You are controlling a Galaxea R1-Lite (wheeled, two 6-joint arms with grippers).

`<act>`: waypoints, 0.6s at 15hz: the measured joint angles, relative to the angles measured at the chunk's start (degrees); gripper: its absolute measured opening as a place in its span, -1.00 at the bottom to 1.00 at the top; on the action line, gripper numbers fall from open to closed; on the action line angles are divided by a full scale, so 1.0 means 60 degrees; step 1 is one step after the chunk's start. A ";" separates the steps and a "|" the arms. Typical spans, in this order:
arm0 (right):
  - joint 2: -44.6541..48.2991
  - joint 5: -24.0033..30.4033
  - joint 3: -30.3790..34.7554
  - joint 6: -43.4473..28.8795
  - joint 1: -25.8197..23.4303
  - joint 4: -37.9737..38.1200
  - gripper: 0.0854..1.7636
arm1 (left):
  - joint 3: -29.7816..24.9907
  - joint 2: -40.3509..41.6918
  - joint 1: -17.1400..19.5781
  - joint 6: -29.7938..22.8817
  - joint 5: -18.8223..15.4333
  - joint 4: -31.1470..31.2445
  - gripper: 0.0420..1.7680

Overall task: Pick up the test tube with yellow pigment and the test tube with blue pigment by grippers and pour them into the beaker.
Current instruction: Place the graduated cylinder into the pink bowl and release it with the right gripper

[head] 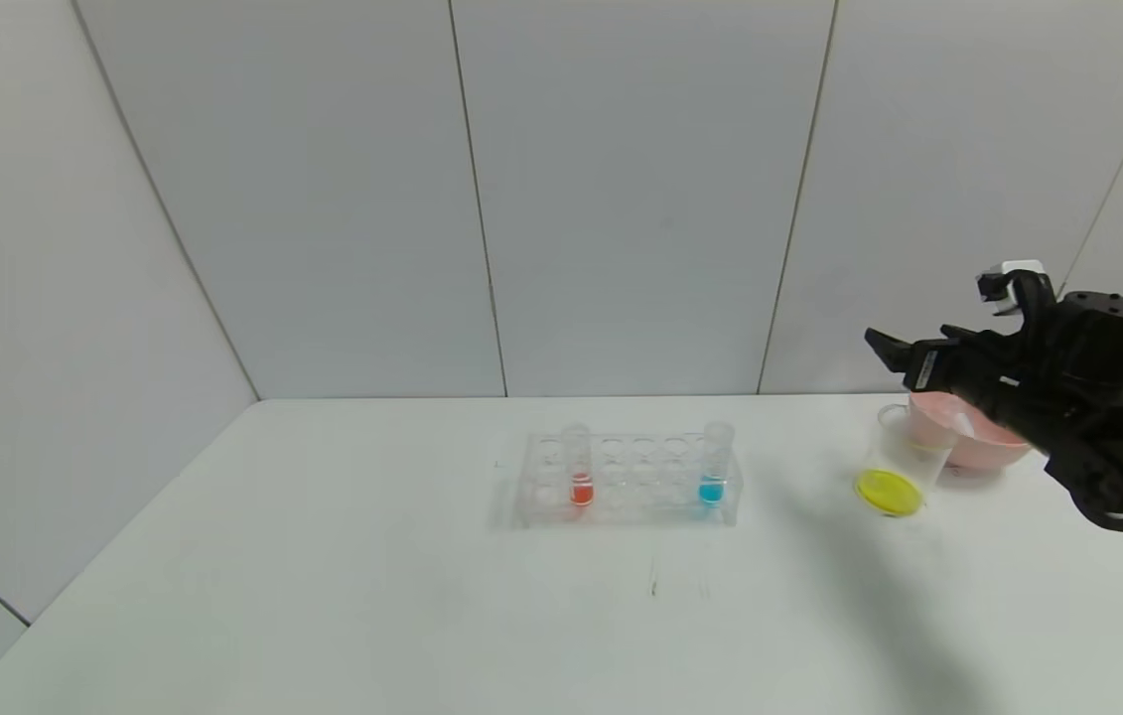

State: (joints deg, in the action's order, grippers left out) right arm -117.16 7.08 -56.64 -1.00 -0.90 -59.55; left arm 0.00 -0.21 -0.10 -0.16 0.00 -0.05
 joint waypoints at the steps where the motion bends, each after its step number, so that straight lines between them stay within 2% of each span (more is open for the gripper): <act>1: 0.0303 -0.0451 0.0445 -0.0024 0.0406 -0.0002 0.84 | 0.0000 0.0000 0.0000 0.0000 0.0000 -0.0004 1.00; 5: 0.1546 -0.2211 0.2095 -0.0325 0.2225 -0.0043 0.88 | 0.0000 0.0000 0.0000 -0.0004 0.0000 -0.0004 1.00; 9: 0.2235 -0.4880 0.2954 -0.0425 0.4242 -0.0073 0.90 | 0.0000 0.0000 0.0000 0.0000 0.0000 0.0000 1.00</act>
State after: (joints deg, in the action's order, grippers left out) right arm -103.75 -22.20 -38.91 -3.55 24.55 -59.99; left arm 0.00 -0.21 -0.10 -0.16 0.00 -0.05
